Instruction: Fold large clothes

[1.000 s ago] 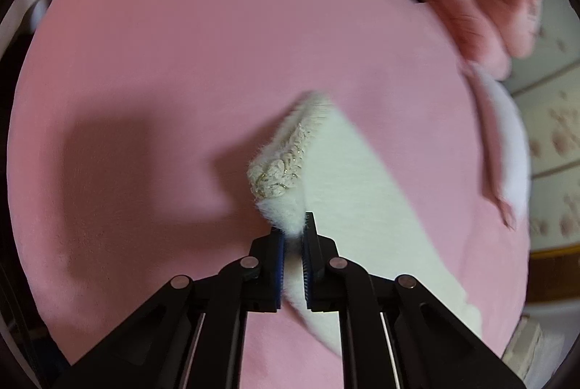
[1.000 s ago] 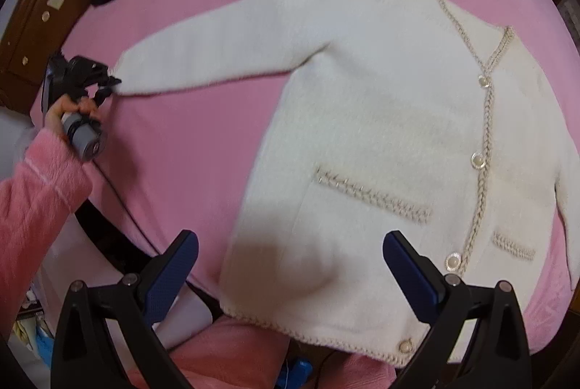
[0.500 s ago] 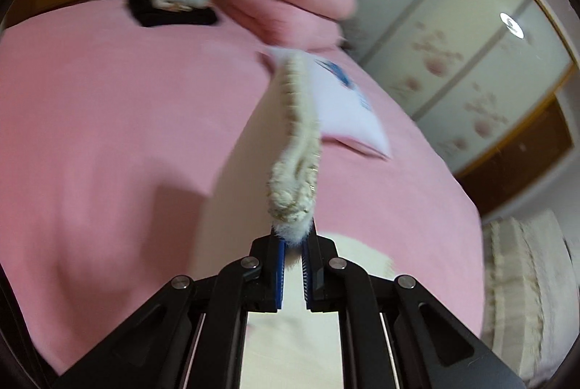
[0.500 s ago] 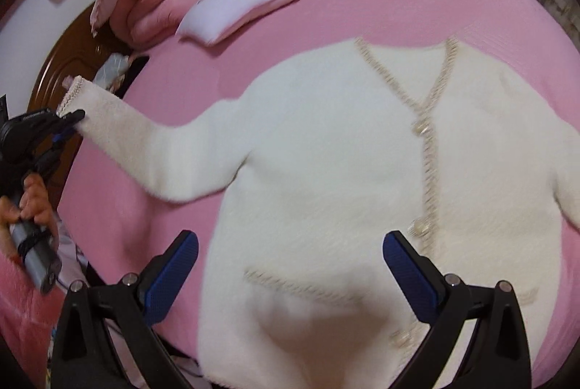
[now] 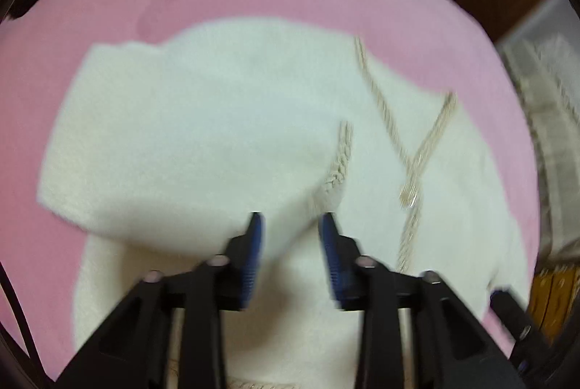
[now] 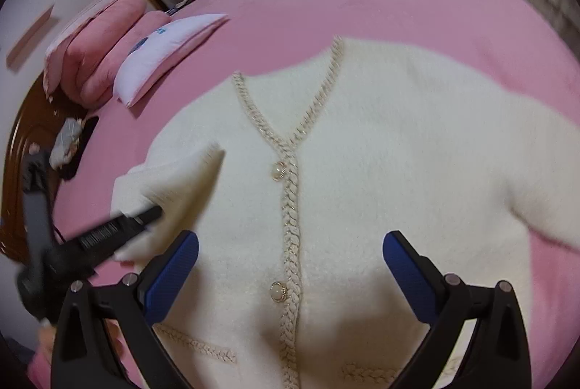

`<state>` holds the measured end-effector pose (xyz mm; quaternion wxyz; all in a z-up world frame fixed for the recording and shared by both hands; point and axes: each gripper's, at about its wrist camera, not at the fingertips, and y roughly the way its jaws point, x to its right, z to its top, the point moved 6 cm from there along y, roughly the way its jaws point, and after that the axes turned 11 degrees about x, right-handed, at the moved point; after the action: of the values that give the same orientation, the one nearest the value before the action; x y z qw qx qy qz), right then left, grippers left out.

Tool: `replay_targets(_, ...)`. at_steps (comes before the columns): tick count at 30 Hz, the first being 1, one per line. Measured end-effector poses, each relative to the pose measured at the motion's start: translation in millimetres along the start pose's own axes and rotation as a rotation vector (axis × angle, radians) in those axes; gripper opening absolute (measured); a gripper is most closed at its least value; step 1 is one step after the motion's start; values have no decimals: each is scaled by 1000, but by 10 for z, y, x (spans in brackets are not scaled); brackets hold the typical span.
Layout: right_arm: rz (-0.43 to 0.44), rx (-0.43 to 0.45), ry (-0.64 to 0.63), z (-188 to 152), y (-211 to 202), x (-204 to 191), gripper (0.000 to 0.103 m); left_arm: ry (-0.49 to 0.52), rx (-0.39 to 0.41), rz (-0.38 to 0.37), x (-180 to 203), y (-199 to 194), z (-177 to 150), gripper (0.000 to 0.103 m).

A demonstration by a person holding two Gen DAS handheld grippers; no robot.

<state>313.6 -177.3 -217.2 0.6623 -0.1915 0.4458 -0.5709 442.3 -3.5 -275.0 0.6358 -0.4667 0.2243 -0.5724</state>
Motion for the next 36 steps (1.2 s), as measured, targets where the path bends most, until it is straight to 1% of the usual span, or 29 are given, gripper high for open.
replay_targets(1,24,-19,37,-30,68,40,98,10,7,0,-13,-22,-30,65)
replay_targets(2,37,-30,59,-59,94,51,94,20,22,0,-77,-122,-83,79)
replay_targets(3,54,-49,95,-102,157,66,93,32,41,4,-123,-224,-194,81)
replay_targets(4,68,-66,121,-142,211,59,92,48,58,18,-163,-287,-191,81)
replay_targets(5,96,-95,151,-205,287,16,89,55,57,32,-385,-279,-211,82)
replay_targets(7,153,-144,188,-324,407,-133,84,68,46,85,-607,-317,-263,84)
replay_targets(9,198,-177,203,-441,540,-312,77,66,37,144,-908,-355,-334,85)
replay_targets(12,224,-219,197,-628,787,-635,73,43,13,238,-1398,-297,-424,85)
replay_targets(13,218,-229,193,-690,891,-758,71,29,0,251,-1521,-264,-443,85)
replay_targets(14,210,-225,195,-717,948,-807,65,13,-13,259,-1712,-231,-526,85)
replay_targets(15,190,-205,200,-734,1013,-867,62,-6,-17,265,-1836,-191,-535,85)
replay_targets(16,170,-185,202,-741,1097,-942,61,-29,-14,269,-1958,-116,-522,85)
replay_targets(17,160,-181,202,-719,1156,-977,58,-40,-14,268,-2012,-68,-510,85)
replay_targets(18,141,-178,202,-701,1231,-1027,47,-54,-15,260,-2067,2,-480,85)
replay_targets(19,106,-165,195,-674,1293,-1076,41,-68,-5,246,-2091,81,-438,85)
replay_targets(20,73,-150,181,-631,1308,-1093,27,-81,24,235,-2088,135,-378,85)
replay_targets(21,42,-143,152,-598,1334,-1127,15,-84,44,228,-2071,164,-336,85)
replay_targets(22,26,-139,113,-547,1351,-1185,15,-79,63,217,-2027,221,-271,85)
replay_targets(23,29,-128,94,-488,1328,-1213,15,-74,67,214,-2003,252,-245,85)
replay_targets(26,40,-2,16,-150,1067,-1314,14,-54,87,213,-1912,382,-131,85)
replay_targets(27,47,54,6,20,922,-1361,14,-52,88,216,-1889,419,-102,85)
replay_targets(28,55,105,19,191,758,-1401,14,-52,89,219,-1892,447,-100,86)
replay_targets(29,60,138,34,310,647,-1417,14,-56,90,223,-1886,465,-111,87)
replay_targets(31,63,235,56,613,284,-1432,14,-68,91,222,-1897,476,-77,87)
replay_targets(33,39,329,39,814,-27,-1379,14,-78,95,214,-1884,523,-17,87)
replay_targets(34,10,381,17,880,-172,-1306,14,-83,91,209,-1878,552,10,88)
replay_targets(35,-14,407,-3,903,-242,-1242,14,-86,89,211,-1876,575,28,88)
replay_targets(36,-61,427,-45,910,-297,-1131,14,-87,88,212,-1889,592,52,88)
